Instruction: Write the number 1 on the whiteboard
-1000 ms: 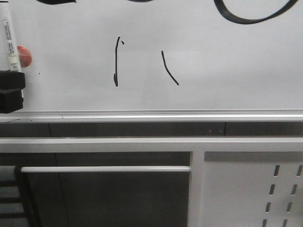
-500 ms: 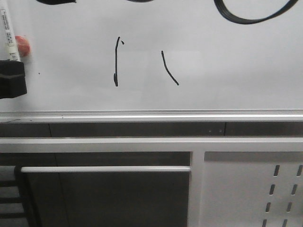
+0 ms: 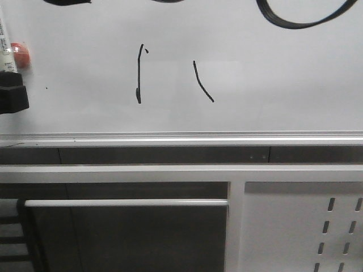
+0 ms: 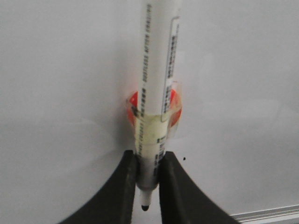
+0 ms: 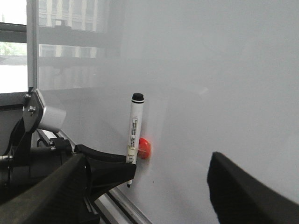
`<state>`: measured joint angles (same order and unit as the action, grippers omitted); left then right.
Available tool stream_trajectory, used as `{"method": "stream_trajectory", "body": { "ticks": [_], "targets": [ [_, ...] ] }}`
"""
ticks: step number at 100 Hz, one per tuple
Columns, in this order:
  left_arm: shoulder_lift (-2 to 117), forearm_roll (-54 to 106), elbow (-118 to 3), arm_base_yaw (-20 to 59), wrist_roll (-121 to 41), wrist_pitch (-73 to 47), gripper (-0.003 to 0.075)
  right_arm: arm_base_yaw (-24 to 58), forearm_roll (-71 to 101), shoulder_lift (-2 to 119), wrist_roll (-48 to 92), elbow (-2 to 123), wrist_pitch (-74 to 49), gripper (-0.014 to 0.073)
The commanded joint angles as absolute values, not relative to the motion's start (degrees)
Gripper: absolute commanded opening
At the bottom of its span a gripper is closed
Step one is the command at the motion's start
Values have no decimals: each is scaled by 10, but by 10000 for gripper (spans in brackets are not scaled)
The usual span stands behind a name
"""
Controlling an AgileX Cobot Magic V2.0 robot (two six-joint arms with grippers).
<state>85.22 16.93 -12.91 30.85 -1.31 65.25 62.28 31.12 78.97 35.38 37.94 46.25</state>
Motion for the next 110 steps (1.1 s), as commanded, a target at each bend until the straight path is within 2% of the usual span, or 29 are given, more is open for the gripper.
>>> {"method": "stream_trajectory", "body": {
  "ticks": [1, 96, 102, 110],
  "targets": [
    [842, 178, -140, 307, -14, 780, -18, 623, 298, 771, 358, 396, 500, 493],
    [842, 157, -140, 307, -14, 780, -16, 623, 298, 771, 358, 396, 496, 493],
    [842, 157, -140, 307, -14, 780, -5, 623, 298, 771, 358, 396, 496, 493],
    [842, 157, -140, 307, -14, 780, 49, 623, 298, 771, 358, 396, 496, 493]
  ]
}}
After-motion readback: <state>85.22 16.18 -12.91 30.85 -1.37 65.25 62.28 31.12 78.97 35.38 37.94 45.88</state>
